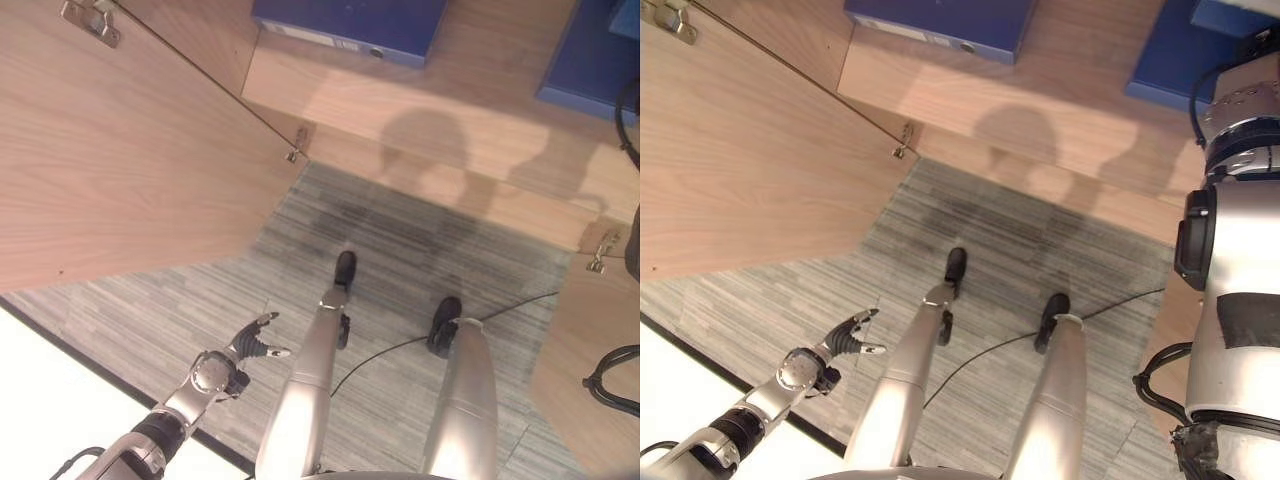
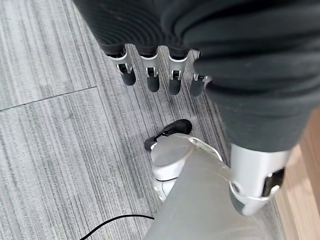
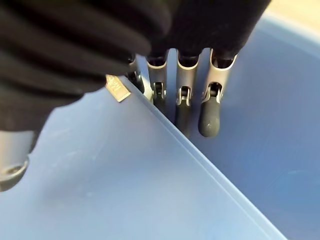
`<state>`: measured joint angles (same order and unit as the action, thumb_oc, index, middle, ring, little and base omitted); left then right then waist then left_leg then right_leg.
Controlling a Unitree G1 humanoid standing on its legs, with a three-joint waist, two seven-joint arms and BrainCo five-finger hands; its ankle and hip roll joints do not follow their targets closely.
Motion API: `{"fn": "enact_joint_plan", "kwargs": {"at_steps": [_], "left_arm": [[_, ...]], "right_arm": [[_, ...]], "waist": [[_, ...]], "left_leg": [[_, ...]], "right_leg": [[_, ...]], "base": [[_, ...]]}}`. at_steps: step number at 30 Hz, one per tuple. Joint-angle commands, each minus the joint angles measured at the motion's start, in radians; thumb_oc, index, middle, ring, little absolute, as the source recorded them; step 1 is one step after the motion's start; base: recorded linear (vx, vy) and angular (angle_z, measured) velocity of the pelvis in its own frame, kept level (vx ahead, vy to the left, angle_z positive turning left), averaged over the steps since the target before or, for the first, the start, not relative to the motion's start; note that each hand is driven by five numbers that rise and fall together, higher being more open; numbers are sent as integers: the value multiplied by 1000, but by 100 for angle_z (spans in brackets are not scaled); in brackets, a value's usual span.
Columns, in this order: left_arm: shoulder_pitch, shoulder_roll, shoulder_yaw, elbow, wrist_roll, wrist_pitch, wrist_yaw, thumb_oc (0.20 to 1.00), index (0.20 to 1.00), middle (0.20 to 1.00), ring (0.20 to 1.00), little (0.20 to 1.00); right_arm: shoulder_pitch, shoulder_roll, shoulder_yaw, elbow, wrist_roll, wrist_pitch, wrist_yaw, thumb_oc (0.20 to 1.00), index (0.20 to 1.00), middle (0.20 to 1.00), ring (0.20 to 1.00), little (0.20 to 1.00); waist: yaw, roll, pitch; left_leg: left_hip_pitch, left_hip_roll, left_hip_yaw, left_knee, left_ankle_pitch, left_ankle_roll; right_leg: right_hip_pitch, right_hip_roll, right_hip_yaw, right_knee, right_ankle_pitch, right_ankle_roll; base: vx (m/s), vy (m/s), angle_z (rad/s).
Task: Put the empty folder in the office cabinet
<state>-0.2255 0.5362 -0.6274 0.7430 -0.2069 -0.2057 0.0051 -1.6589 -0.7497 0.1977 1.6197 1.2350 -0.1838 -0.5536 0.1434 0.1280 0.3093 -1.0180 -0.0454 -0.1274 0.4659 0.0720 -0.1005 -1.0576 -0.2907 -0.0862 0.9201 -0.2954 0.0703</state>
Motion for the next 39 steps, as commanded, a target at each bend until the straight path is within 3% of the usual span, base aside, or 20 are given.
{"fn": "enact_joint_plan", "kwargs": {"at_steps": [1, 16, 36, 38, 39], "left_arm": [[24, -20, 3, 62, 36, -1, 21, 1000, 1000, 1000, 1000, 1000], [2, -82, 0, 159, 29, 2, 48, 1000, 1000, 1000, 1000, 1000], [-26, -127, 20, 232, -2, -7, 67, 1000, 1000, 1000, 1000, 1000], [-25, -128, 28, 263, 9, -6, 68, 1000, 1000, 1000, 1000, 1000], [-24, -128, 31, 269, 9, -6, 71, 1000, 1000, 1000, 1000, 1000]], "right_arm": [[41, -16, 31, 7, -17, 2, -37, 1000, 1000, 1000, 1000, 1000], [69, 31, 17, 6, -66, -9, -103, 1000, 1000, 1000, 1000, 1000], [205, 128, -89, -21, -73, -45, -128, 1000, 1000, 1000, 1000, 1000], [213, 132, -87, -25, -83, -43, -123, 1000, 1000, 1000, 1000, 1000], [216, 133, -88, -26, -86, -41, -121, 1000, 1000, 1000, 1000, 1000]], "waist": [[17, 22, -10], [11, 19, -1], [10, 19, 22], [11, 15, 23], [13, 17, 32]], "left_leg": [[123, 86, -16, -1, -225, -15], [176, 84, -16, -48, -206, -16], [228, 90, -19, -83, -190, -15], [242, 93, -20, -91, -187, -17], [238, 93, -19, -98, -155, -16]], "right_leg": [[66, -1, 40, -110, -1, 102], [118, 6, 38, -156, 16, 103], [182, 19, 29, -203, 35, 104], [199, 25, 27, -218, 42, 103], [197, 26, 22, -233, 79, 99]], "base": [[0, 0, 0], [-2, 0, -2], [-9, -4, -2], [-99, 5, -3], [-49, -6, -2]]}}
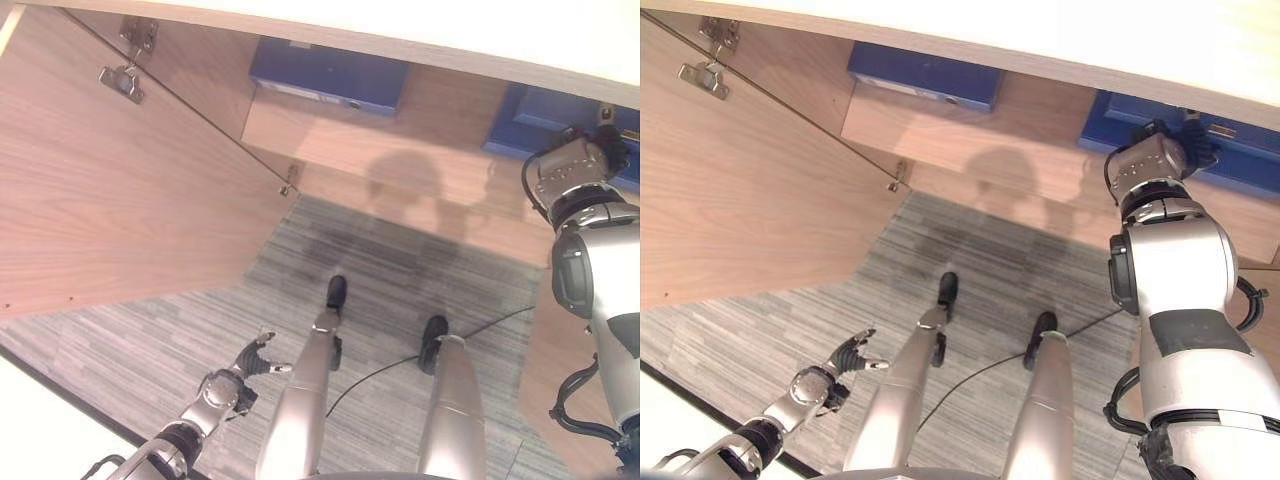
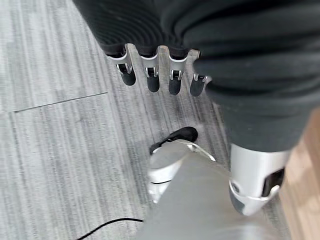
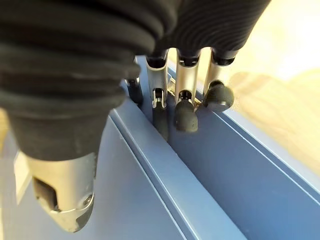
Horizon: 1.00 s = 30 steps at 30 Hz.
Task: Put the empty folder in the office cabinet
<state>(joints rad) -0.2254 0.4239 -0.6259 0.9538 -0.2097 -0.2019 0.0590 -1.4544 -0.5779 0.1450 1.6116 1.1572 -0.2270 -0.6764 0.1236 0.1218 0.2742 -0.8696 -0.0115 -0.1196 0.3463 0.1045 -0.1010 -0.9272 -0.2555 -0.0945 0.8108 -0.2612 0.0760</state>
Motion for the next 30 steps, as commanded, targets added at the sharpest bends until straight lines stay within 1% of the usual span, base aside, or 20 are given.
{"fn": "enact_joint_plan", "kwargs": {"at_steps": [1, 2, 3, 8, 13, 18, 19, 20, 21, 22, 23, 24, 25, 30], "left_arm": [[-26, -16, 30, 59, 12, -10, 17, 1000, 1000, 1000, 1000, 1000], [-27, -17, 32, 67, 11, -11, 19, 1000, 1000, 1000, 1000, 1000], [-28, -20, 35, 75, 11, -11, 20, 1000, 1000, 1000, 1000, 1000], [-33, -27, 37, 94, 16, -9, 18, 1000, 1000, 1000, 1000, 1000], [-47, -27, 42, 109, 6, -15, 22, 1000, 1000, 1000, 1000, 1000], [-57, -33, 37, 121, 11, -18, 27, 1000, 1000, 1000, 1000, 1000], [-58, -32, 36, 124, 11, -19, 26, 1000, 1000, 1000, 1000, 1000], [-56, -32, 35, 125, 10, -20, 26, 1000, 1000, 1000, 1000, 1000], [-57, -32, 37, 129, 11, -22, 26, 1000, 1000, 1000, 1000, 1000], [-58, -33, 38, 129, 11, -21, 26, 1000, 1000, 1000, 1000, 1000], [-56, -31, 38, 129, 8, -23, 27, 1000, 1000, 1000, 1000, 1000], [-55, -28, 40, 128, 4, -24, 25, 1000, 1000, 1000, 1000, 1000], [-53, -25, 40, 124, 1, -28, 24, 1000, 1000, 1000, 1000, 1000], [-33, -2, 34, 82, 5, -40, 8, 1000, 1000, 1000, 1000, 1000]], "right_arm": [[11, -39, -35, -18, -9, 2, 2, 1000, 1000, 1000, 1000, 1000], [13, -37, -36, -18, -12, 5, 5, 1000, 1000, 1000, 1000, 1000], [16, -37, -36, -19, -17, 5, 4, 1000, 1000, 1000, 1000, 1000], [31, -24, -40, -26, -39, 2, 4, 1000, 1000, 1000, 1000, 1000], [28, -14, -32, -37, -37, -6, 15, 1000, 1000, 1000, 1000, 1000], [-15, -36, 3, -44, -32, -1, 37, 1000, 1000, 1000, 1000, 1000], [-25, -42, 11, -45, -28, -3, 41, 1000, 1000, 1000, 1000, 1000], [-32, -47, 18, -47, -26, -5, 44, 1000, 1000, 1000, 1000, 1000], [-42, -55, 29, -50, -26, -5, 49, 1000, 1000, 1000, 1000, 1000], [-43, -55, 31, -50, -26, -4, 49, 1000, 1000, 1000, 1000, 1000], [-49, -61, 39, -56, -28, -6, 55, 1000, 1000, 1000, 1000, 1000], [-68, -83, 58, -67, -31, -4, 66, 1000, 1000, 1000, 1000, 1000], [-81, -98, 71, -74, -31, -6, 74, 1000, 1000, 1000, 1000, 1000], [-153, -189, 156, -118, -60, 7, 119, 1000, 1000, 1000, 1000, 1000]], "waist": [[31, 22, 60], [32, 22, 69], [29, 18, 62], [29, 15, 62], [30, 12, 60], [34, 11, 54], [34, 11, 53], [37, 12, 60], [38, 12, 58], [36, 10, 50], [39, 12, 56], [38, 9, 47], [43, 13, 54], [56, 20, 51]], "left_leg": [[100, 61, -27, 21, -212, -16], [94, 61, -27, 19, -185, -16], [107, 63, -27, 20, -216, -17], [127, 66, -30, 0, -204, -19], [126, 71, -33, -7, -199, -21], [114, 70, -33, -18, -187, -23], [113, 70, -32, -24, -183, -23], [103, 70, -32, -29, -153, -22], [103, 70, -30, -35, -150, -22], [112, 71, -30, -35, -177, -23], [104, 71, -30, -41, -147, -22], [115, 71, -28, -49, -169, -24], [106, 69, -28, -54, -139, -23], [111, 69, -27, -81, -124, -26]], "right_leg": [[76, -8, 34, -120, 19, 98], [72, -9, 28, -130, 49, 93], [86, -9, 32, -127, 18, 98], [112, -5, 25, -156, 34, 99], [118, -5, 23, -164, 36, 100], [109, -8, 21, -172, 45, 104], [107, -7, 20, -174, 48, 104], [97, -7, 16, -183, 78, 100], [97, -6, 16, -188, 80, 100], [105, -6, 20, -182, 51, 105], [97, -6, 15, -193, 83, 100], [105, -6, 19, -189, 57, 106], [97, -8, 15, -198, 88, 101], [96, -14, 12, -209, 93, 105]], "base": [[-124, 19, -4], [86, -33, -4], [-25, -16, -5], [11, -8, -1], [-3, -2, -1], [0, 0, 0], [-103, 21, 1], [-106, 18, 0], [0, 0, 0], [0, 0, 0], [94, -32, 0], [-100, 12, -2], [0, 0, 0], [-20, 3, 0]]}}
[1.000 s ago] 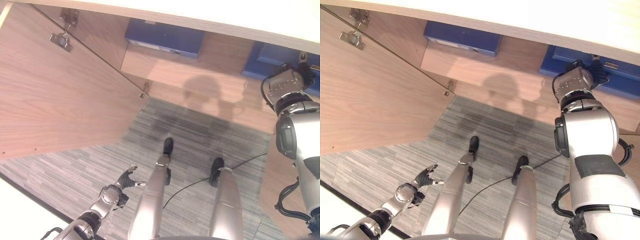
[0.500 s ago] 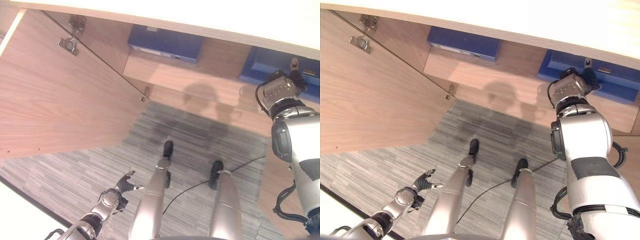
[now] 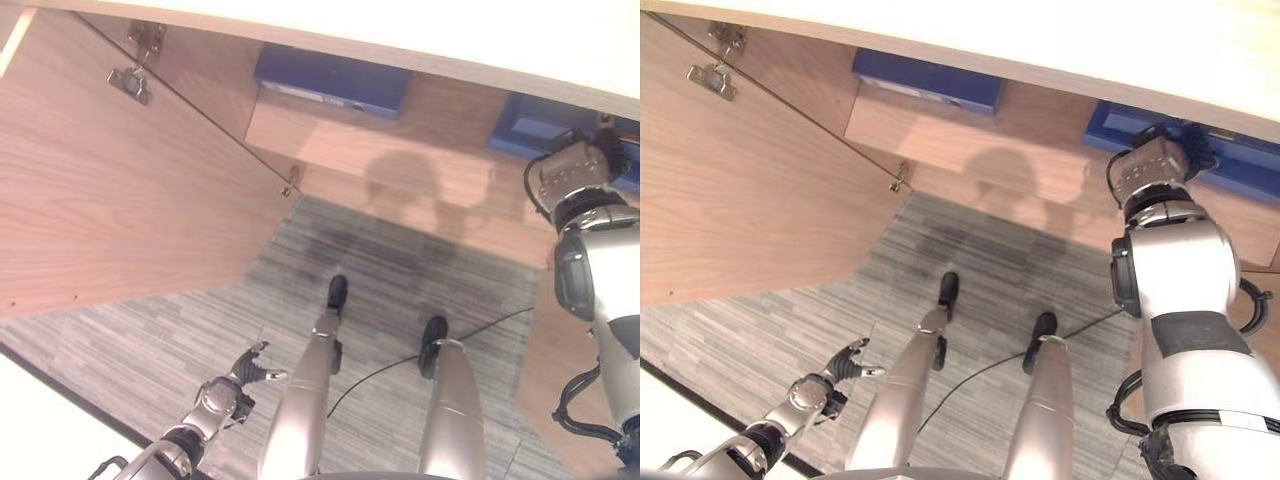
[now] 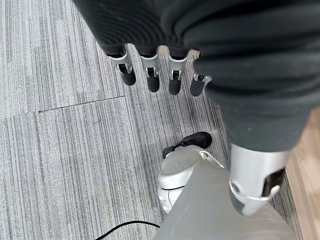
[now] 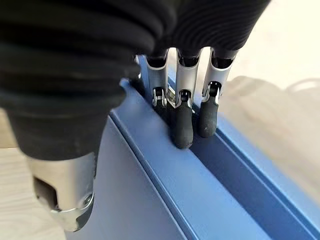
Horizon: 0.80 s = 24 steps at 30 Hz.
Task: Put the empty folder in the office cabinet
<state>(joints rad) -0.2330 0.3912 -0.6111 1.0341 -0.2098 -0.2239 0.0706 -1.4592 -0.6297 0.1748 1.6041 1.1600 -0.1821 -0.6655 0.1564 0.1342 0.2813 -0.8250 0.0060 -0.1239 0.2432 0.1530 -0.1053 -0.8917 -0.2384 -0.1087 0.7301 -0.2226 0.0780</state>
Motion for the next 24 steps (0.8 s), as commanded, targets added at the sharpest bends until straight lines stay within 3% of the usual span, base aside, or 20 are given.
{"fn": "enact_joint_plan", "kwargs": {"at_steps": [1, 2, 4, 6, 7, 8, 11, 24], "left_arm": [[-21, 36, 16, -9, 8, -20, -6, 1000, 1000, 1000, 1000, 1000], [-16, 40, 14, -18, 6, -22, -11, 1000, 1000, 1000, 1000, 1000], [-7, 50, 8, -49, 5, -26, -23, 1000, 1000, 1000, 1000, 1000], [5, 63, 1, -84, 5, -32, -36, 1000, 1000, 1000, 1000, 1000], [10, 69, 0, -102, 0, -33, -45, 1000, 1000, 1000, 1000, 1000], [12, 78, 1, -117, -5, -36, -51, 1000, 1000, 1000, 1000, 1000], [13, 110, -8, -169, -10, -37, -78, 1000, 1000, 1000, 1000, 1000], [27, 113, 36, -201, -22, -43, -93, 1000, 1000, 1000, 1000, 1000]], "right_arm": [[-165, -158, 149, -114, -73, -33, 115, 1000, 1000, 1000, 1000, 1000], [-178, -175, 164, -122, -81, -32, 121, 1000, 1000, 1000, 1000, 1000], [-210, -213, 199, -130, -88, -27, 142, 1000, 1000, 1000, 1000, 1000], [-230, -247, 224, -145, -97, -28, 153, 1000, 1000, 1000, 1000, 1000], [-233, -259, 228, -149, -100, -30, 158, 1000, 1000, 1000, 1000, 1000], [-236, -269, 228, -152, -95, -33, 163, 1000, 1000, 1000, 1000, 1000], [-225, -284, 212, -156, -92, -35, 190, 1000, 1000, 1000, 1000, 1000], [-6, -206, 50, -271, -6, -122, 264, 1000, 1000, 1000, 1000, 1000]], "waist": [[26, 10, 43], [26, 9, 35], [34, 18, 42], [40, 23, 41], [39, 23, 32], [43, 29, 40], [49, 38, 38], [29, 56, 58]], "left_leg": [[68, 51, -23, 14, -168, -23], [79, 51, -23, 7, -192, -25], [72, 48, -22, -7, -155, -25], [76, 47, -21, -22, -146, -28], [90, 47, -21, -34, -167, -30], [83, 45, -20, -39, -138, -30], [96, 47, -22, -65, -124, -30], [160, 55, -18, -156, -81, -32]], "right_leg": [[60, -32, 27, -130, 57, 105], [66, -34, 32, -125, 28, 110], [55, -38, 25, -136, 64, 108], [57, -42, 23, -145, 66, 111], [67, -44, 25, -145, 38, 118], [61, -44, 20, -154, 68, 114], [72, -42, 18, -177, 77, 120], [121, -35, 10, -247, 106, 129]], "base": [[92, -25, 0], [91, -17, 4], [-53, 26, 6], [-2, 12, 3], [5, 13, 4], [9, 16, 5], [-29, 20, 2], [0, 18, -3]]}}
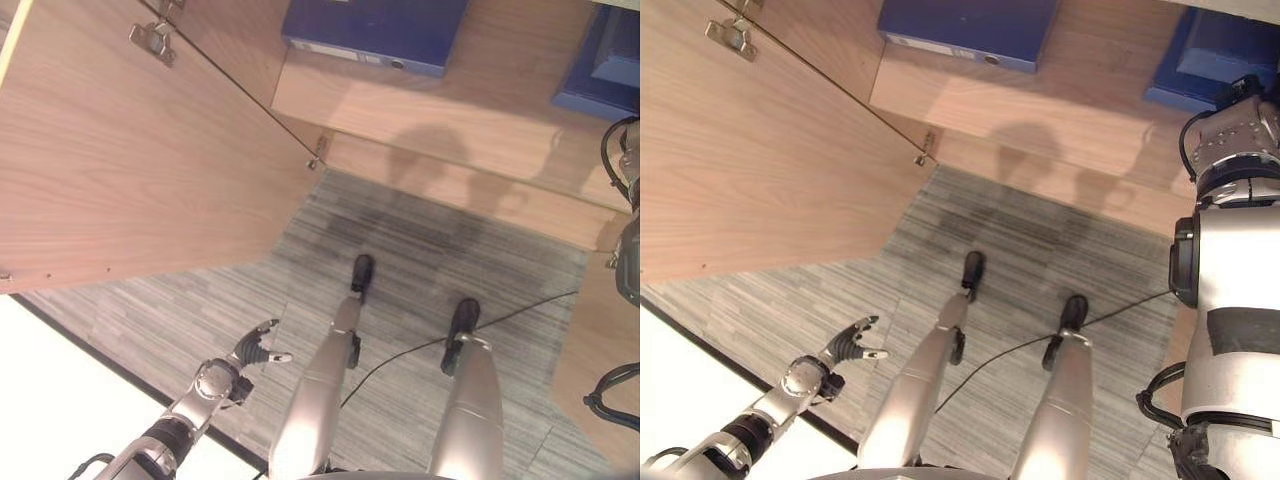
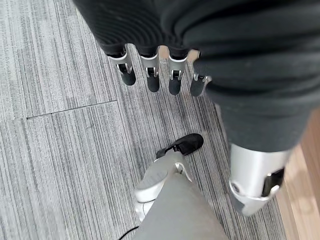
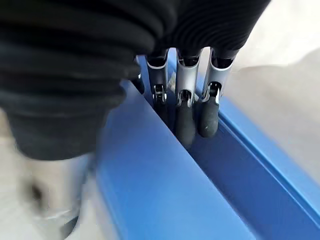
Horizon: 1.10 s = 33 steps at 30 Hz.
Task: Put the empty folder in the office cabinet
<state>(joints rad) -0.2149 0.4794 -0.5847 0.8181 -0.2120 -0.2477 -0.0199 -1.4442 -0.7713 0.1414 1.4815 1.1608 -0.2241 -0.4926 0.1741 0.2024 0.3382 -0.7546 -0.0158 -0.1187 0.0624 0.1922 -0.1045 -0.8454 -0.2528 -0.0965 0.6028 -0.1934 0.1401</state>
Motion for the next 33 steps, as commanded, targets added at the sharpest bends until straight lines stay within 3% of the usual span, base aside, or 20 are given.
{"fn": "enact_joint_plan", "kwargs": {"at_steps": [1, 8, 11, 15, 22, 33], "left_arm": [[12, 22, 11, 15, -20, -22, -2, 1000, 1000, 1000, 1000, 1000], [20, -32, 65, 72, 4, -30, -6, 1000, 1000, 1000, 1000, 1000], [38, -41, 88, 90, 16, -40, -9, 1000, 1000, 1000, 1000, 1000], [66, -49, 122, 120, 24, -44, -13, 1000, 1000, 1000, 1000, 1000], [90, -60, 143, 149, 31, -42, -6, 1000, 1000, 1000, 1000, 1000], [81, -61, 136, 147, 16, -42, -9, 1000, 1000, 1000, 1000, 1000]], "right_arm": [[9, -50, 60, -166, 2, -94, 97, 1000, 1000, 1000, 1000, 1000], [327, 133, -165, -449, 115, -274, 234, 1000, 1000, 1000, 1000, 1000], [425, 174, -219, -537, 116, -306, 278, 1000, 1000, 1000, 1000, 1000], [539, 233, -238, -628, 88, -313, 304, 1000, 1000, 1000, 1000, 1000], [641, 317, -245, -689, 60, -311, 310, 1000, 1000, 1000, 1000, 1000], [674, 393, -251, -523, 109, -253, 315, 1000, 1000, 1000, 1000, 1000]], "waist": [[8, -13, 2], [-30, -29, 22], [-41, -35, 24], [-58, -50, 26], [-80, -78, 33], [-77, -105, 32]], "left_leg": [[101, 78, -23, 11, -116, -33], [183, 82, -13, -73, -86, -38], [213, 85, -12, -96, -80, -42], [238, 93, -5, -110, -70, -42], [274, 98, -1, -99, -89, -40], [282, 106, -7, -54, -101, -35]], "right_leg": [[83, -18, -6, -131, 81, 68], [151, -6, -20, -203, 108, 73], [186, -9, -30, -236, 123, 77], [223, -8, -34, -279, 158, 79], [268, -12, -30, -302, 163, 80], [314, -18, -37, -321, 179, 79]], "base": [[-5, 37, -7], [-10, 35, 0], [6, 9, -4], [8, 28, -3], [15, 24, -4], [8, 11, -3]]}}
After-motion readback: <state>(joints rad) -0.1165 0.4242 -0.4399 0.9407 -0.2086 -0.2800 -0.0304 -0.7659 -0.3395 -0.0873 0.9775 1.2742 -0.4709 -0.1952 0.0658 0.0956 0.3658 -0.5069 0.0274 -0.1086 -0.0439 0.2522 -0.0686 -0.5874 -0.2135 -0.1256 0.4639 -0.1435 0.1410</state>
